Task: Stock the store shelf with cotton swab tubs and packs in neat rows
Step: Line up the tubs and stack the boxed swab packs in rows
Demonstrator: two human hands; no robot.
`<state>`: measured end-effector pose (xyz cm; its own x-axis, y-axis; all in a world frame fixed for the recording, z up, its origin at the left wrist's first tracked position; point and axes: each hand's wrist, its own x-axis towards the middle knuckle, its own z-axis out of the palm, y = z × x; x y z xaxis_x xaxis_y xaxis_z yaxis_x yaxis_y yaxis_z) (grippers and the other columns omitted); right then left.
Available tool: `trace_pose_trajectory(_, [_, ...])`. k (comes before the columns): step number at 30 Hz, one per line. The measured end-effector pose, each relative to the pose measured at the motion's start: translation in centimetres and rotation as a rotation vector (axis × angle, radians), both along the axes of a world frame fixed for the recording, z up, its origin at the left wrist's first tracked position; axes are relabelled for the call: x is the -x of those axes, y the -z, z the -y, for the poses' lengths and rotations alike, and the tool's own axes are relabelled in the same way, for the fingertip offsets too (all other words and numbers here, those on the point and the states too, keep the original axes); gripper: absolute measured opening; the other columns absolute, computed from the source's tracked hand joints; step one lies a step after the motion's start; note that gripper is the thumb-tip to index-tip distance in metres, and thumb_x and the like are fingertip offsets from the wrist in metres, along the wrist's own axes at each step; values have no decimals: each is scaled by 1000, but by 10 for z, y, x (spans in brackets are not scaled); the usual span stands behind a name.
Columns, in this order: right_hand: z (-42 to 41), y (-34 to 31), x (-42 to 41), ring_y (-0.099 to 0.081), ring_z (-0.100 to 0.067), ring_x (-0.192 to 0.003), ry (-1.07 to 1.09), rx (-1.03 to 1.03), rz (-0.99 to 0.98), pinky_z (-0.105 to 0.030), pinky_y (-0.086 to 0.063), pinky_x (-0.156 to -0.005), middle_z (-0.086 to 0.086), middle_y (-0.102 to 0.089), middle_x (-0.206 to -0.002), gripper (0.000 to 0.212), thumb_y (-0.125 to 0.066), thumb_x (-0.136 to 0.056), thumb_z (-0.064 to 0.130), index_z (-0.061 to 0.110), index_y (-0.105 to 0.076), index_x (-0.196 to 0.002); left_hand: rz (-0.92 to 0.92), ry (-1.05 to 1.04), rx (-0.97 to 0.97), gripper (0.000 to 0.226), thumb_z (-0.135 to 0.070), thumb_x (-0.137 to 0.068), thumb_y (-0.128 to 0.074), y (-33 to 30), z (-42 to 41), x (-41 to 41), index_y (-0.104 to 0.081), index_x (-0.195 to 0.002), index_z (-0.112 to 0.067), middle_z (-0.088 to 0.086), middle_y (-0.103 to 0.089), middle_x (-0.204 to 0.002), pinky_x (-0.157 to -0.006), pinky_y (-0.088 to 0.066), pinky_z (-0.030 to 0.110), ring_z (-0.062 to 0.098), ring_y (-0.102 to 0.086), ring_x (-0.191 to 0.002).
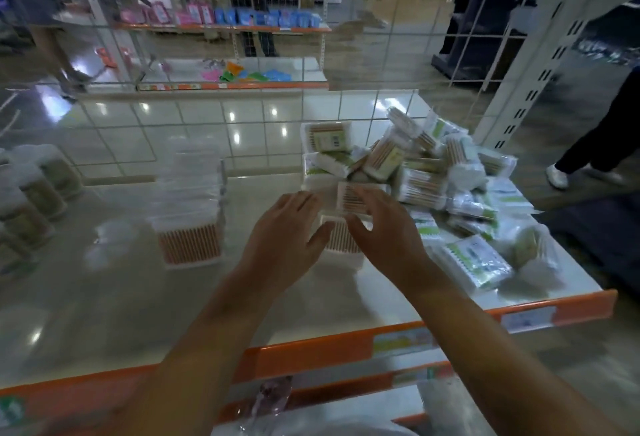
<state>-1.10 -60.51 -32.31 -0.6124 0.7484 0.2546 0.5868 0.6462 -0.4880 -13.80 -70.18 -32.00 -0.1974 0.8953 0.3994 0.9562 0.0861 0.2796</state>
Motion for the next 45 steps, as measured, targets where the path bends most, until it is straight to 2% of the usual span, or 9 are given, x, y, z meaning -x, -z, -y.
trace_pose_trajectory(3, [-9, 8, -5, -47, -25, -119, 19, 40, 77, -31, -35, -97, -10, -51, -130, 44, -52, -93, 30, 8, -49, -131, 17, -27, 27, 37, -28, -80, -56, 13, -10, -5, -64, -104, -1, 13, -68, -99, -71, -53, 35, 30, -64, -89])
trace_pose_trajectory(5, [-10, 15, -5, -50, -28, -114, 10, 86, 77, -35, -39, -94, -13, -52, -126, 46, -54, -91, 32, 7, -50, -129, 83, -43, 62, 37, -23, -86, -60, 23, -15, -6, -60, -117, -2, 13, -64, -113, -82, -48, 37, 31, -59, -102])
trace_pose_trajectory(11, [-10, 31, -2, -44, -30, -114, 20, 96, 116, -36, -38, -95, -15, -45, -124, 50, -58, -87, 40, 7, -50, -124, 219, -73, 127, 41, -36, -90, -56, 42, -19, -6, -57, -123, -11, 5, -60, -117, -87, -41, 30, 22, -54, -106])
trace_pose_trajectory(20, [-6, 36, -4, -36, -29, -122, 97, 54, 299, -33, -32, -98, -16, -39, -133, 80, -42, -86, 60, 5, -23, -141, 234, -96, 83, 55, -49, -87, -52, 46, -15, -7, -58, -123, -9, 8, -64, -110, -82, -41, 28, 23, -56, -100])
trace_pose_trajectory(31, [-4, 40, -8, -41, -27, -110, 158, 37, 249, -32, -35, -89, -13, -46, -119, 65, -45, -86, 61, 2, -51, -114, 252, -63, 60, 57, -42, -80, -51, 47, -8, -9, -58, -124, -8, 11, -65, -114, -83, -35, 22, 26, -59, -103])
trace_pose_trajectory(35, [-3, 45, -11, -46, -26, -105, 130, 28, 108, -32, -37, -86, -12, -52, -112, 59, -54, -83, 56, 3, -53, -108, 243, -37, 48, 65, -50, -79, -48, 45, -7, -9, -55, -127, -7, 12, -64, -116, -86, -38, 26, 27, -59, -103])
trace_pose_trajectory(40, [2, 46, -15, -52, -12, -72, 69, 328, -379, -19, -41, -61, -2, -54, -83, 46, -81, -68, 27, 15, -43, -90, 315, 5, -11, 63, -34, -76, -68, 40, 2, -10, -51, -130, -8, 9, -61, -115, -88, -48, 35, 22, -58, -103])
trace_pose_trajectory(43, [2, 41, -18, -62, -27, -80, 32, 442, -560, -37, -54, -65, -11, -62, -90, 46, -80, -69, 12, 28, -42, -89, 364, 41, -56, 68, -20, -76, -75, 36, 8, -9, -44, -136, -15, 3, -59, -119, -89, -42, 22, 5, -51, -103])
trace_pose_trajectory(45, [0, 27, -20, -64, -30, -83, -6, 473, -662, -44, -56, -66, -10, -63, -92, 45, -77, -71, 9, 31, -42, -88, 381, 35, -89, 71, -25, -77, -74, 32, 11, -6, -38, -138, -22, 2, -60, -115, -88, -41, 23, 5, -52, -103])
